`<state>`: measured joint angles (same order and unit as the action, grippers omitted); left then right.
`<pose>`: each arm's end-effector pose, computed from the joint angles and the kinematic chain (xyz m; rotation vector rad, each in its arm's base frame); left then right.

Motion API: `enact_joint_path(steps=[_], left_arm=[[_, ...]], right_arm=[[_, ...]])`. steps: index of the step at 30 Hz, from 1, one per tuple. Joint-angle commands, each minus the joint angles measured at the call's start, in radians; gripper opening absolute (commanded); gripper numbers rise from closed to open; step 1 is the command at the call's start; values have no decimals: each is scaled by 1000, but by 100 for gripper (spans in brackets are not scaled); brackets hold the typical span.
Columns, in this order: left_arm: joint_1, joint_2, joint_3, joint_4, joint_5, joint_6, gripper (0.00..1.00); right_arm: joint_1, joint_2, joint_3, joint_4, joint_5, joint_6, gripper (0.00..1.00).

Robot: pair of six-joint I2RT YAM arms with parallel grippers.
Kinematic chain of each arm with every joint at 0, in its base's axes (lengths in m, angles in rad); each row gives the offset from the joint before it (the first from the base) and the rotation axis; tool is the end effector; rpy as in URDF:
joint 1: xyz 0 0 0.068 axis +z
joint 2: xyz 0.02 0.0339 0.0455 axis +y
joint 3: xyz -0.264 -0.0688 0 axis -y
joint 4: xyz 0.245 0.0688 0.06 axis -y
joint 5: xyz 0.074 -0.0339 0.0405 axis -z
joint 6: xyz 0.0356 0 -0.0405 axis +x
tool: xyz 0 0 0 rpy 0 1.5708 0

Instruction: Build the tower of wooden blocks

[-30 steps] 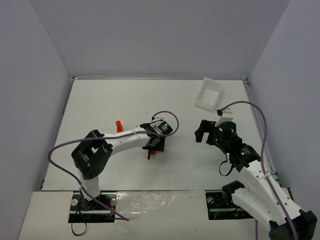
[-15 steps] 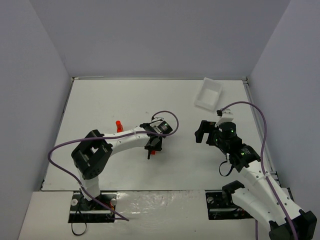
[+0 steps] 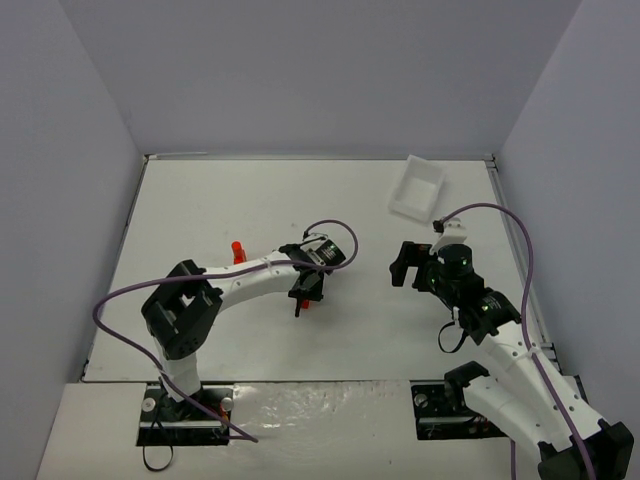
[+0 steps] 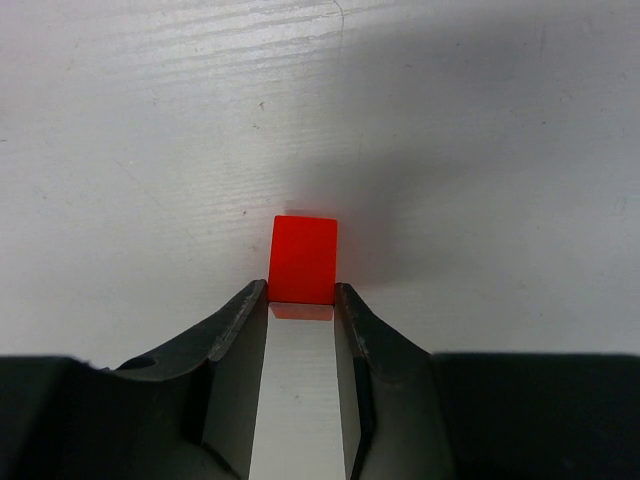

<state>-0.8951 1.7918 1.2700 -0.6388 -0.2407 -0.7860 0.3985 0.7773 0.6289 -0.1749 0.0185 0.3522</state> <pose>0.2340 -0.2783 0.2014 0.0789 2.6844 -0.1995 0.1725 0.0719 0.2870 -0.0317 1.9241 0.4911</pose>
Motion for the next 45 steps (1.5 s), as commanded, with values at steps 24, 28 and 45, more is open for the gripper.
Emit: enact_joint_path(steps=[24,28,45], left_arm=[[502,-390,276,-301,138,350,0],[506,-365,274,-298,117,389,0],[536,-300,194,-204,125,410,0]], right_arm=[[-7,54,104,31,10,-87,100],[-6,66,103,32,9,-85,100],[-7,83,100,32,0,-79,100]])
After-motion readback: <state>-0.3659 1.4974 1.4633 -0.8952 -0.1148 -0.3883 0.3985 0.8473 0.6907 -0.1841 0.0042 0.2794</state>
